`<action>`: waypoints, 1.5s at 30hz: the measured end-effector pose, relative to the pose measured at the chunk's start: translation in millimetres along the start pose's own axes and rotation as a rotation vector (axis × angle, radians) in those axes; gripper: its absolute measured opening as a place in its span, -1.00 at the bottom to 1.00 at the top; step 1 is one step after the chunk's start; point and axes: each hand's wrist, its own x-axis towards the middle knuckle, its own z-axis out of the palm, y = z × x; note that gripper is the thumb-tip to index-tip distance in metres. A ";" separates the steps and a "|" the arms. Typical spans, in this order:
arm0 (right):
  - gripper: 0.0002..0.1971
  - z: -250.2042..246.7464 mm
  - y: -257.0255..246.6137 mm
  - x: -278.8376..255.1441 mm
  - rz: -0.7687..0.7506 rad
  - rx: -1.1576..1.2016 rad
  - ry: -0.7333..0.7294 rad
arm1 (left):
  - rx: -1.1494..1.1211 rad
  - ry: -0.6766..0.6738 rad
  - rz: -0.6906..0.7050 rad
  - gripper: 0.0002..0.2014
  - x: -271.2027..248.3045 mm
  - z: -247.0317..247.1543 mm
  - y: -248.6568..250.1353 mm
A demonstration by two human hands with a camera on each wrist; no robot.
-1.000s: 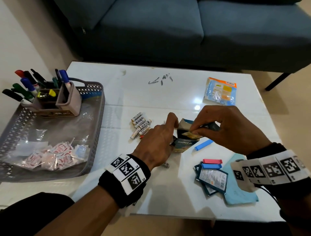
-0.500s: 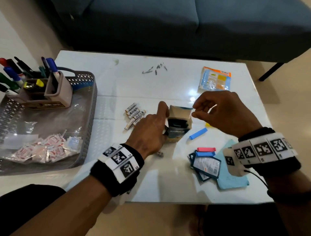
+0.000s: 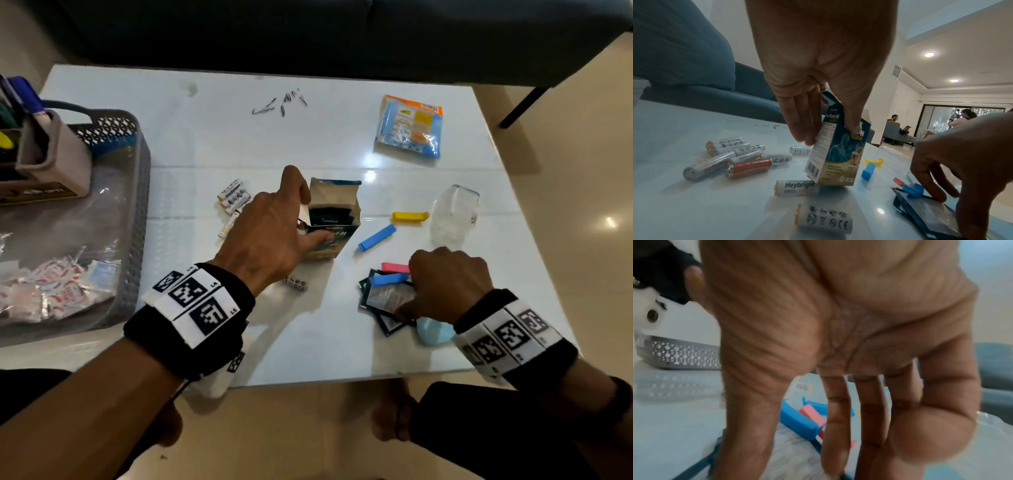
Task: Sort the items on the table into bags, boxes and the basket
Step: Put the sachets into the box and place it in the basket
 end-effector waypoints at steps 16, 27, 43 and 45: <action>-0.81 -28.7 44.1 27.7 -0.185 0.971 -0.171 | -0.062 0.110 -0.052 -0.45 2.0 -12.8 1.5; -0.87 -61.7 54.5 31.3 -0.447 1.446 0.506 | -0.128 0.189 -0.099 -0.44 5.4 -20.2 2.5; -0.78 -80.8 17.9 20.0 -0.611 1.494 0.748 | -0.199 0.120 -0.089 -0.46 6.3 -14.0 6.1; -0.68 -82.0 15.1 18.3 -0.607 1.505 0.689 | -0.216 0.113 -0.096 -0.46 6.3 -13.5 6.6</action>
